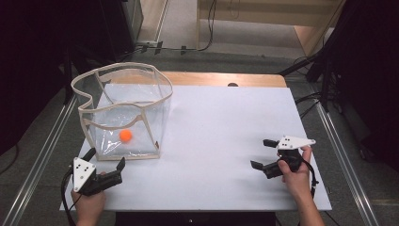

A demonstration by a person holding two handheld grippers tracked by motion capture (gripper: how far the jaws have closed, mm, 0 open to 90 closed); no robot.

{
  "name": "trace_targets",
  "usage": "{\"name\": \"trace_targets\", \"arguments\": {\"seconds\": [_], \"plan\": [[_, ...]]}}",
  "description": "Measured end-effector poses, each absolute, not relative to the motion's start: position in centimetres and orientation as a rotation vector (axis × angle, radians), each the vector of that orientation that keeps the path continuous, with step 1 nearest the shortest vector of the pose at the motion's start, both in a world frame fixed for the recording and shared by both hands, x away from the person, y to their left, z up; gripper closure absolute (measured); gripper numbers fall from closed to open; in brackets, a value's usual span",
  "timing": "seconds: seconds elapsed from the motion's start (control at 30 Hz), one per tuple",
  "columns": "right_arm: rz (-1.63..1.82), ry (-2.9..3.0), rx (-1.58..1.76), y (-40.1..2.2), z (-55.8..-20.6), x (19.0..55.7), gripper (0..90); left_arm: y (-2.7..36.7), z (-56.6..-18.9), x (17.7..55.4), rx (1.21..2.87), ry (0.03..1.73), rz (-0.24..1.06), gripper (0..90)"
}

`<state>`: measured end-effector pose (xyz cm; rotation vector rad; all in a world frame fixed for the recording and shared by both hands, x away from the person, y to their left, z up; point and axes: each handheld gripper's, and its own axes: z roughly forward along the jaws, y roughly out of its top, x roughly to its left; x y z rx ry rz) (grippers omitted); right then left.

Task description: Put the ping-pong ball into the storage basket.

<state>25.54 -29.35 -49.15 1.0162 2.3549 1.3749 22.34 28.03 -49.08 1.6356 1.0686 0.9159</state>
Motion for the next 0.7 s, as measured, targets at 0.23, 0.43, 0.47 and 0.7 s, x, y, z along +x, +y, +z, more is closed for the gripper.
{"name": "trace_targets", "arguments": {"seconds": [0.23, 0.43, 0.47, 0.7], "plan": [[1.408, 2.312, 1.02, -30.5, -49.5, 24.6, 0.0, 28.1, -49.1, 22.3, 1.632, 1.063, 0.913, 0.0], [1.438, 2.25, 1.042, -31.4, -49.6, 23.4, 0.0, 28.1, -49.1, 22.3, 1.629, 1.065, 0.912, 0.0], [1.438, 2.237, 1.051, -31.7, -49.7, 23.2, 0.0, 28.1, -49.1, 22.3, 1.628, 1.066, 0.912, 0.0], [1.46, 2.164, 1.079, -33.6, -50.1, 22.0, 0.0, 28.1, -49.1, 22.3, 1.629, 1.067, 0.912, 0.0]]}}
